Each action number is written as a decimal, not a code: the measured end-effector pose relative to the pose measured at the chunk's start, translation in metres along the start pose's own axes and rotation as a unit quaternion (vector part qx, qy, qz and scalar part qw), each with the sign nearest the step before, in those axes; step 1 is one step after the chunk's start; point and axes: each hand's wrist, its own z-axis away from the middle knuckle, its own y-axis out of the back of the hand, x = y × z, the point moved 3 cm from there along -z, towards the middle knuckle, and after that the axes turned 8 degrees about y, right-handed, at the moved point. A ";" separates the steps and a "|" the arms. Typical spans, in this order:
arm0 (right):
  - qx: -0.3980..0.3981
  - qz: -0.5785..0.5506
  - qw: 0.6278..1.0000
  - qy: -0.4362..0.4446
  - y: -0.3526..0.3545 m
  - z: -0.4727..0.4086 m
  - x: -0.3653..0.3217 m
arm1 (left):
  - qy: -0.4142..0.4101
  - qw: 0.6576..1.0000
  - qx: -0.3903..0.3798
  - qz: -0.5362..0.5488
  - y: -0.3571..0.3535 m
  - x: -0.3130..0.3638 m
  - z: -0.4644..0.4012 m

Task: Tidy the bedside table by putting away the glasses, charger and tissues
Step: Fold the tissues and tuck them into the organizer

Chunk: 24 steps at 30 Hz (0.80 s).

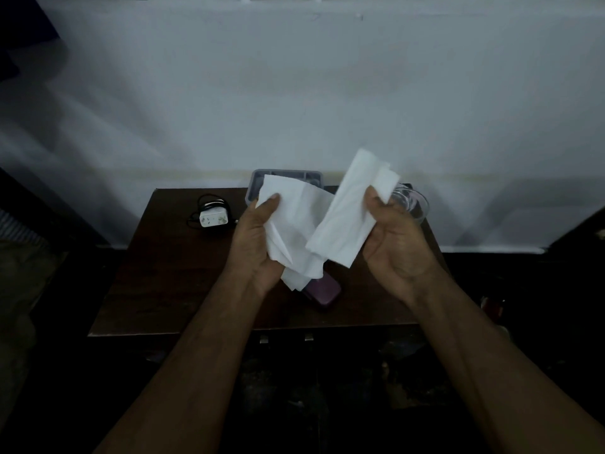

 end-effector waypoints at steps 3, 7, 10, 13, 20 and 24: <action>0.030 -0.046 0.998 -0.010 0.008 -0.003 0.000 | 0.012 0.999 -0.009 0.032 0.001 0.003 0.003; 0.016 0.011 0.999 -0.032 0.005 -0.005 0.016 | 0.006 0.998 -0.032 0.053 -0.001 0.003 0.005; -0.005 0.024 0.998 -0.050 0.002 -0.007 0.027 | 0.000 0.998 -0.043 0.047 -0.001 0.004 0.005; -0.019 0.034 0.998 -0.058 0.003 -0.009 0.032 | 0.000 0.999 -0.037 0.040 -0.001 0.002 0.004; 0.018 0.074 0.997 0.031 0.010 -0.014 0.024 | -0.047 0.989 -0.042 -0.131 0.007 0.002 -0.004; 0.022 0.132 0.988 0.075 0.012 -0.012 0.016 | -0.086 0.979 -0.015 -0.184 0.017 0.002 -0.012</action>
